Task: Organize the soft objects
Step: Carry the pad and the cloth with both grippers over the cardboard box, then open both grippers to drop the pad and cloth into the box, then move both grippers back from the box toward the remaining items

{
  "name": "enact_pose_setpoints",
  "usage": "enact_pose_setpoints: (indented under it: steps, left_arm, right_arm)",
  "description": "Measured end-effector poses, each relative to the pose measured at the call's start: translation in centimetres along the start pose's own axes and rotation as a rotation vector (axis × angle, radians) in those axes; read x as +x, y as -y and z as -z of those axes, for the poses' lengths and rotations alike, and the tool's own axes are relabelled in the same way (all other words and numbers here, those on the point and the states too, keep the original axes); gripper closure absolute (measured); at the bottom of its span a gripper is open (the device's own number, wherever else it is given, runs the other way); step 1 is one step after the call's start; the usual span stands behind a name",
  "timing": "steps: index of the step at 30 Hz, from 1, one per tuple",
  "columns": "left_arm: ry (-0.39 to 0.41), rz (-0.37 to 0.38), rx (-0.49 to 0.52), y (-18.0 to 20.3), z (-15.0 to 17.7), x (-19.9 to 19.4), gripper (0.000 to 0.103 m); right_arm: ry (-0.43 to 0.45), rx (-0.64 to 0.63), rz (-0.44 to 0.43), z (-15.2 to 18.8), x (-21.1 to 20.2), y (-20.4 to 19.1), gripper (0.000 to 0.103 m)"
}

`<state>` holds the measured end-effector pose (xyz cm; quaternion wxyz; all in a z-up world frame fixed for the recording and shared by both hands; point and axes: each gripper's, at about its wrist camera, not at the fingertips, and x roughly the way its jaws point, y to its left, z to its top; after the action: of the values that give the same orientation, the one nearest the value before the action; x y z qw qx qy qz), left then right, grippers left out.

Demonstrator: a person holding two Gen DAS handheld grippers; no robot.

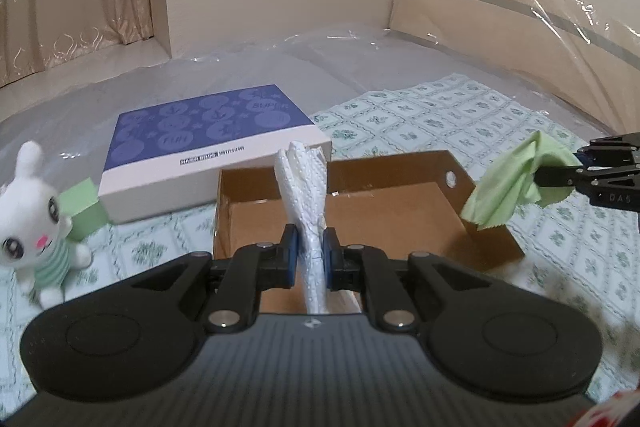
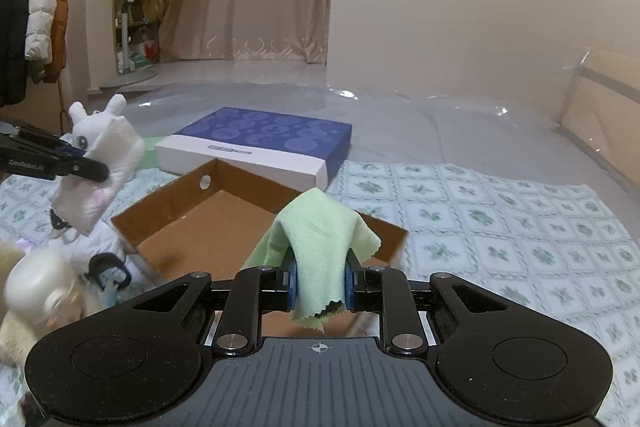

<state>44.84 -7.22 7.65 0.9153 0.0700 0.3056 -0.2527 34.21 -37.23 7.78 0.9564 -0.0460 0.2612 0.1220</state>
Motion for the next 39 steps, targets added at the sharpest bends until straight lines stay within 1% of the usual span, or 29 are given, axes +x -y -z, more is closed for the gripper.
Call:
enact_pose_setpoints:
  steps: [5,8,9,10,11,12,13,14,19,25,31,35,39]
  left_arm:
    - [-0.016,-0.018,-0.009,-0.5,-0.8,3.3,0.091]
    - [-0.024,-0.027,-0.017,-0.6,-0.9,5.0,0.083]
    - [-0.029,-0.037,-0.018,-0.6,-0.9,5.6,0.076]
    - [-0.034,-0.044,-0.020,-0.6,-0.8,5.9,0.072]
    - [-0.030,-0.043,-0.027,-0.7,-0.8,6.2,0.065]
    - [-0.026,-0.042,-0.037,-0.8,-0.7,6.3,0.061]
    - [-0.025,-0.044,-0.047,-1.0,-0.6,6.4,0.059]
    - [-0.025,-0.047,-0.053,-1.1,-0.5,6.4,0.058]
    - [-0.020,-0.054,-0.077,-1.8,0.0,5.5,0.058]
    - [0.007,-0.098,-0.126,-2.5,0.9,2.2,0.058]
    - [0.053,-0.147,-0.179,-2.4,2.4,-3.3,0.058]
    - [0.070,-0.183,-0.212,-1.6,4.1,-7.5,0.058]
    - [0.089,-0.212,-0.229,0.1,6.6,-11.9,0.058]
  right_arm:
    - [-0.029,0.013,-0.015,-1.2,3.9,0.2,0.081]
    - [-0.044,0.018,-0.022,-1.2,5.7,0.2,0.081]
    - [-0.047,0.022,-0.026,-1.2,6.3,0.2,0.080]
    - [-0.050,0.028,-0.029,-1.1,6.8,0.1,0.068]
    - [-0.048,0.036,-0.037,-1.0,7.2,0.1,0.060]
    - [-0.053,0.046,-0.051,-1.0,7.7,0.2,0.042]
    - [-0.060,0.058,-0.064,-0.9,8.2,0.3,0.035]
    - [-0.061,0.072,-0.067,-0.9,8.5,0.4,0.035]
    - [-0.051,0.091,-0.064,-0.4,9.0,0.6,0.035]
    - [-0.041,0.088,-0.038,0.5,7.3,0.7,0.035]
    - [-0.027,0.064,-0.020,1.5,3.5,-0.2,0.035]
    - [-0.010,0.057,-0.008,2.2,0.1,-1.2,0.035]
    - [0.009,0.052,0.005,3.1,-3.8,-2.3,0.035]
